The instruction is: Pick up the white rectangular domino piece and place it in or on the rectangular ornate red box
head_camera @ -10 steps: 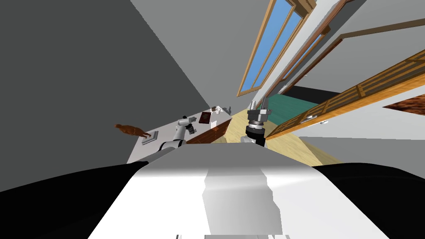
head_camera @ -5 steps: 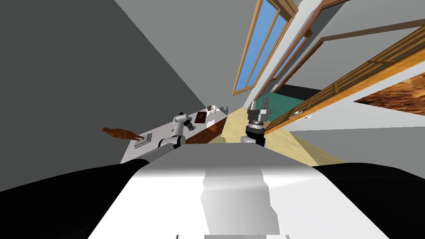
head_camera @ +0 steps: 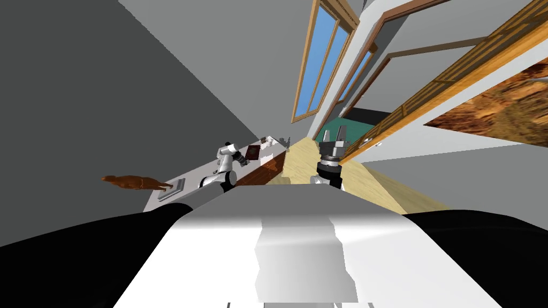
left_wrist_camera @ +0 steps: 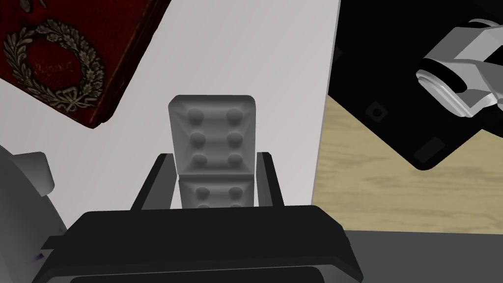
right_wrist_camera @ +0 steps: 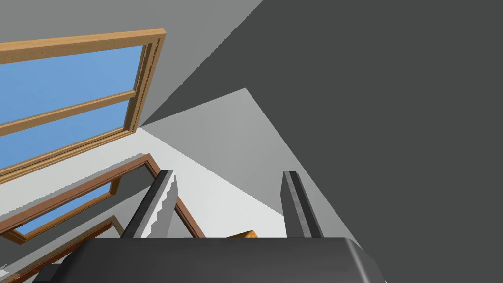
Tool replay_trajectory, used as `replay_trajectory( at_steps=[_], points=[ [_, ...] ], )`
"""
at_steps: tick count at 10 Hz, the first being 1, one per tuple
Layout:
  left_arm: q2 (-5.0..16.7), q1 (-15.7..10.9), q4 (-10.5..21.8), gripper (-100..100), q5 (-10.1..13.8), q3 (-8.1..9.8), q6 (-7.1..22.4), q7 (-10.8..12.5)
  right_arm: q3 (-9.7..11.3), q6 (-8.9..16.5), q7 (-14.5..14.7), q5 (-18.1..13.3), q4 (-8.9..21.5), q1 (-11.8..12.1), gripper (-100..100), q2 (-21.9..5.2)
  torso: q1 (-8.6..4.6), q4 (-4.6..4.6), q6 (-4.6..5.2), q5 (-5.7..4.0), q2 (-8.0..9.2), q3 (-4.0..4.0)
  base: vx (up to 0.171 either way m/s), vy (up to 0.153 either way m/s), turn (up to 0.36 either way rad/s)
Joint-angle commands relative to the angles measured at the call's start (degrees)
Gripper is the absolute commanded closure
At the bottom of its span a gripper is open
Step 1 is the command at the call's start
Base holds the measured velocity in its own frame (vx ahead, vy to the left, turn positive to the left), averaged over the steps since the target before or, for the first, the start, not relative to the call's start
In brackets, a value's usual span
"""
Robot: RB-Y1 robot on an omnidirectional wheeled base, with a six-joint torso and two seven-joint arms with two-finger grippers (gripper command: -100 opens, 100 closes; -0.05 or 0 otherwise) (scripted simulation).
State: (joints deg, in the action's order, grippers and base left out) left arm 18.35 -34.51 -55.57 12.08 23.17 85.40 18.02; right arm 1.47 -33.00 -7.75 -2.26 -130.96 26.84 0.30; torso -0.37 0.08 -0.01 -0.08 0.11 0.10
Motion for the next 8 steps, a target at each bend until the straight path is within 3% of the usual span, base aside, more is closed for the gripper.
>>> replay_trajectory(
  at_steps=[1,8],
  points=[
    [1.4,-0.8,1.1,100,0.5,1.86,0.3,0.3,0.0,0.0,0.0,0.0,0.0,0.0,0,0.0,0.00,0.00,0.00,0.00,0.00,0.00,0.017,-0.092,-0.193],
    [9.4,-2.1,7.3,100,2.1,8.91,1.3,0.7,0.0,0.0,0.0,0.0,0.0,0.0,0,0.0,0.10,-0.11,0.01,0.06,-0.26,-0.18,0.045,-0.070,-0.219]
  ],
)
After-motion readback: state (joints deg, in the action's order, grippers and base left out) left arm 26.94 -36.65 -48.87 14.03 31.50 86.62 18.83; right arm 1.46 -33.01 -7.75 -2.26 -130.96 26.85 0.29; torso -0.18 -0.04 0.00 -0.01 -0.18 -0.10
